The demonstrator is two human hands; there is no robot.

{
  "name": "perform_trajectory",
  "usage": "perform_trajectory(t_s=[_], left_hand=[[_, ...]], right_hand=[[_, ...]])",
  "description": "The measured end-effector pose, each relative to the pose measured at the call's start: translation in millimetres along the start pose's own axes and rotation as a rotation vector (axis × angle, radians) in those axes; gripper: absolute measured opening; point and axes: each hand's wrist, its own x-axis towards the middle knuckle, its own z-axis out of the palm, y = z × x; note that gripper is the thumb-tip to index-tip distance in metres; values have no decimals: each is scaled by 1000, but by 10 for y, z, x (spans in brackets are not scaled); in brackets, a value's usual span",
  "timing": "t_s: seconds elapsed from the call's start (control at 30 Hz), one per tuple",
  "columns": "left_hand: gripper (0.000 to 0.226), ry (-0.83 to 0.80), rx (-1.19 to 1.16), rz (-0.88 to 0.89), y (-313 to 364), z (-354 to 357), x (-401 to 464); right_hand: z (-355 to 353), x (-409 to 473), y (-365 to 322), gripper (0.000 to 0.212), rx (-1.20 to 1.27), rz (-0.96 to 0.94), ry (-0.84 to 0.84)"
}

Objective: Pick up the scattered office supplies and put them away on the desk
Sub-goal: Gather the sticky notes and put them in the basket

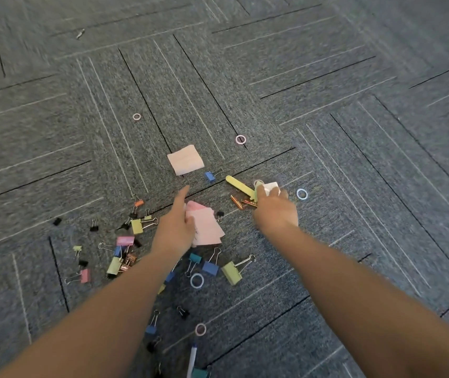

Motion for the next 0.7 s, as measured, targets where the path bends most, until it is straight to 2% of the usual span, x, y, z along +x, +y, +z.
perform_trajectory(t_s=[0.13, 0.27, 0.33, 0.4, 0.47, 0.5, 0.6, 0.7], left_hand=[[34, -72, -58, -38, 91, 75, -4], [31, -83, -83, -76, 192, 175, 46], [23, -119, -209, -143, 296, 233, 60], [26, -169, -488, -272, 465, 245, 50], [45, -217, -705, -369, 578, 226, 104], [44, -234, -760, -384, 597, 211, 134], [17, -235, -768, -394, 542, 143, 165], [24, -271, -787, -400, 385, 116, 179]], right_hand=[[-18, -211, 261, 73, -21, -89, 134], [-187, -286, 408, 90, -37, -128, 260], [-242, -334, 349, 95, 5, -218, 316], [-228, -419, 237, 85, 55, -358, 309], [-148, -484, 160, 60, 121, -493, 258], [-97, -504, 140, 49, 164, -541, 243], [11, -523, 142, 28, 248, -654, 201], [20, -561, 133, 34, 255, -731, 139]])
